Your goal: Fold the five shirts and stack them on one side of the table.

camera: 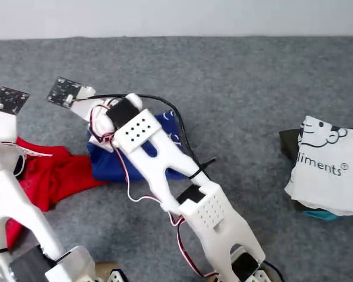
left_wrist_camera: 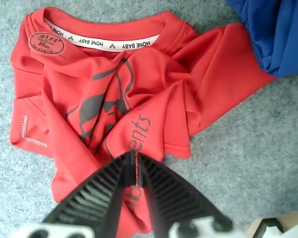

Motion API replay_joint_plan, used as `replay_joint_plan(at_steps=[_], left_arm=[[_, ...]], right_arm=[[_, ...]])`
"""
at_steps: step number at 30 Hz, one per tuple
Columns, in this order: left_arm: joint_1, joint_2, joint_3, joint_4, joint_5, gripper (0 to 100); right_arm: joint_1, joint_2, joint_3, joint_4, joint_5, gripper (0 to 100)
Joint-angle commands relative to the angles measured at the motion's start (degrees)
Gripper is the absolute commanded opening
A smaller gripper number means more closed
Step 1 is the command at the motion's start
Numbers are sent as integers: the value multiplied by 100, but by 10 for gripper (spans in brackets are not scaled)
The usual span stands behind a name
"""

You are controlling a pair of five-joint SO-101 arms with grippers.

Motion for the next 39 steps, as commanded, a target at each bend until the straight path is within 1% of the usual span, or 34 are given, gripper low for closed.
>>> replay_joint_plan(at_steps=[1,4,7,9,11,13,15,17,22,31,33,34,37,39], left_arm=[[26,-202,-31,-62,-18,19],[26,-211,-31,-62,-18,19],[26,-211,-31,-62,-18,19],[26,-202,-22,-62,0,19],[26,-202,-22,-62,220,19],[26,-193,-22,-62,413,19],[26,-193,-22,-62,448,19],[26,-193,-22,-62,448,19],[26,-193,-22,-62,457,19],[26,-193,-22,-62,457,19],[26,-193,-13,-62,457,19],[26,-193,31,-70,457,19],[26,-211,277,-255,448,19],[26,-237,435,-334,448,19]], right_arm=[[48,-92,-484,145,18,203],[426,-84,-765,734,26,147],[954,-66,-800,1174,26,67],[1305,-31,-800,1402,26,36],[1596,31,-826,1675,18,52],[1780,110,-791,1877,-9,123],[1895,171,-642,1877,-53,203],[1903,277,-615,1842,-149,232],[1719,611,-624,1692,-158,231],[1525,1200,-615,857,-149,229],[1420,1288,-615,822,-132,191],[1358,1305,-615,848,-105,149],[1165,1305,-642,989,281,6],[1051,1305,-862,1349,404,22]])
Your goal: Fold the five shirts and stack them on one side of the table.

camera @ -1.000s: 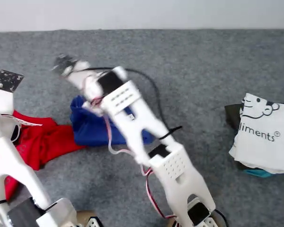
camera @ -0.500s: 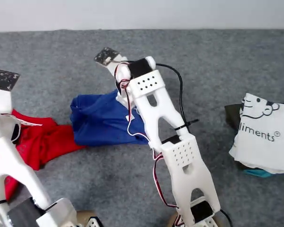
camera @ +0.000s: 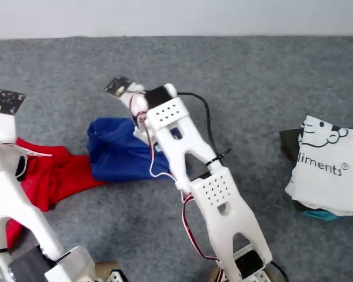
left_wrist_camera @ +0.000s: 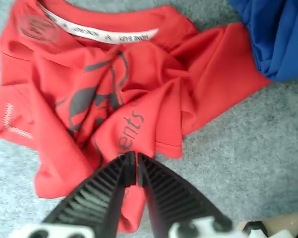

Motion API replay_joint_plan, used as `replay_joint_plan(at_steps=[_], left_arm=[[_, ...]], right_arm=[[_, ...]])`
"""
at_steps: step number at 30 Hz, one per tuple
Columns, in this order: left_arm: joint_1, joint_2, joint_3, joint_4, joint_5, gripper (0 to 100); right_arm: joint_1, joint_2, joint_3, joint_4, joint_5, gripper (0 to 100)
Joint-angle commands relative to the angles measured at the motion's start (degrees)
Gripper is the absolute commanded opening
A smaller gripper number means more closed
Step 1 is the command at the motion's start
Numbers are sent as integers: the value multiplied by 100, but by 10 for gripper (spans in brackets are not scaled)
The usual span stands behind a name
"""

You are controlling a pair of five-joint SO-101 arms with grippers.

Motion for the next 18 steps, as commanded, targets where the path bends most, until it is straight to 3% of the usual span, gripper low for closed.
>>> replay_joint_plan(at_steps=[1,8,18], left_arm=[[18,-237,110,-202,35,19],[18,-237,101,-202,35,19],[0,-237,101,-202,35,19]], right_arm=[[-242,-92,-527,549,220,17],[-541,-418,-1178,910,237,11],[-1684,-1631,897,892,246,39]])
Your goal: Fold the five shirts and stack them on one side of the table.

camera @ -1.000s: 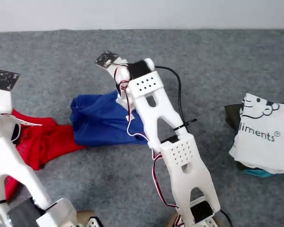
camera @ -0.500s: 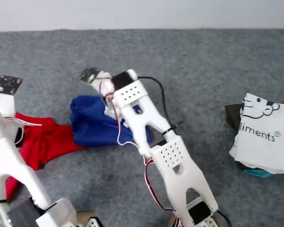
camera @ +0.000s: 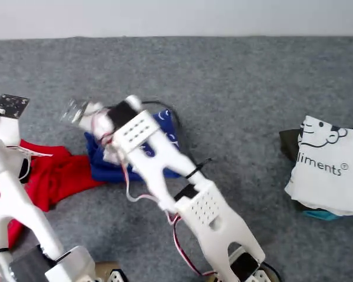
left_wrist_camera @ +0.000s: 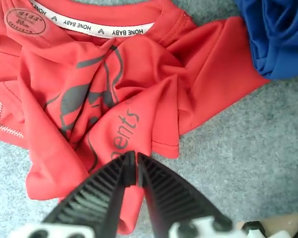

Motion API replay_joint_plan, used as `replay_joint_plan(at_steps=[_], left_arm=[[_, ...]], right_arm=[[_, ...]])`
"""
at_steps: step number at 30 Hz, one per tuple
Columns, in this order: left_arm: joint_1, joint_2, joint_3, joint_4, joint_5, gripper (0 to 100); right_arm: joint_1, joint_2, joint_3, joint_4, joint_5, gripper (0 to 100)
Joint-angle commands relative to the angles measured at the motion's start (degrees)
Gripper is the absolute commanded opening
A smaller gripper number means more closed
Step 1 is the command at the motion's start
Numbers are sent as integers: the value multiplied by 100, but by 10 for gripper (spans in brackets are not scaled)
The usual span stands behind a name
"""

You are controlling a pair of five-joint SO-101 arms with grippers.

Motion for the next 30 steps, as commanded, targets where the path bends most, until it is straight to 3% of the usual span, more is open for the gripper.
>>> replay_joint_plan(at_steps=[1,6,11,15,20,24,30], left_arm=[[0,-237,-66,-114,0,19],[18,-237,-66,-114,0,19],[18,-237,-66,-114,0,19],[18,-237,-75,-123,0,19],[-18,-246,-75,-114,9,19],[-193,-246,-136,-105,26,19],[-835,-246,-699,-114,35,19]], right_arm=[[-303,-690,413,224,18,72],[-163,-1121,466,224,9,239],[242,-1560,466,215,44,154],[664,-1490,492,-22,53,12],[1138,-558,466,-848,62,13],[796,75,457,-971,53,10],[-365,127,255,92,18,10]])
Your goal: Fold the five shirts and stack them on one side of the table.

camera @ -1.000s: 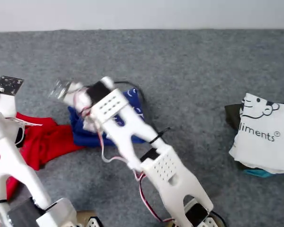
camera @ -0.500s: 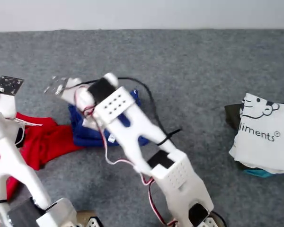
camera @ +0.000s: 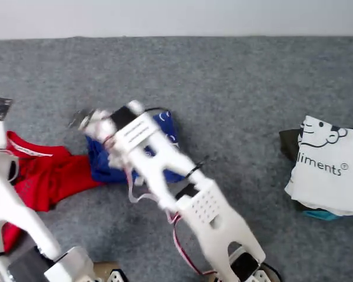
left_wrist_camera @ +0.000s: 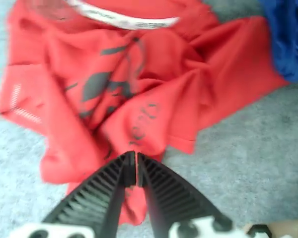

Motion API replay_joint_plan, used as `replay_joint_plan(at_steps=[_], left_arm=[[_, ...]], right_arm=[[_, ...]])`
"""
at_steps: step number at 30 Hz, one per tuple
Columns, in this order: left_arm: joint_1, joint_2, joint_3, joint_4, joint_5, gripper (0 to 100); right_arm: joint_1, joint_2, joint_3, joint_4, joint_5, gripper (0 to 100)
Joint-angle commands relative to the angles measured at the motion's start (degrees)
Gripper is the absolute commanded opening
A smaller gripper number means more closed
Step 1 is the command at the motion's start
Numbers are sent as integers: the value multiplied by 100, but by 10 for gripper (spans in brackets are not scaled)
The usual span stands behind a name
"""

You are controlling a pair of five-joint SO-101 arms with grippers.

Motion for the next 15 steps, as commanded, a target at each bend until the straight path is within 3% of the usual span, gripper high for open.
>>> replay_joint_plan(at_steps=[1,5,11,15], left_arm=[[-360,-246,-488,-114,26,19],[-607,-246,-620,-114,26,19],[-677,-246,-620,-114,26,19],[-651,-246,-620,-114,26,19]], right_arm=[[-576,-101,-334,558,18,10],[-655,-268,-580,576,44,10],[-22,-189,-1257,549,53,10],[13,251,-1319,330,18,10]])
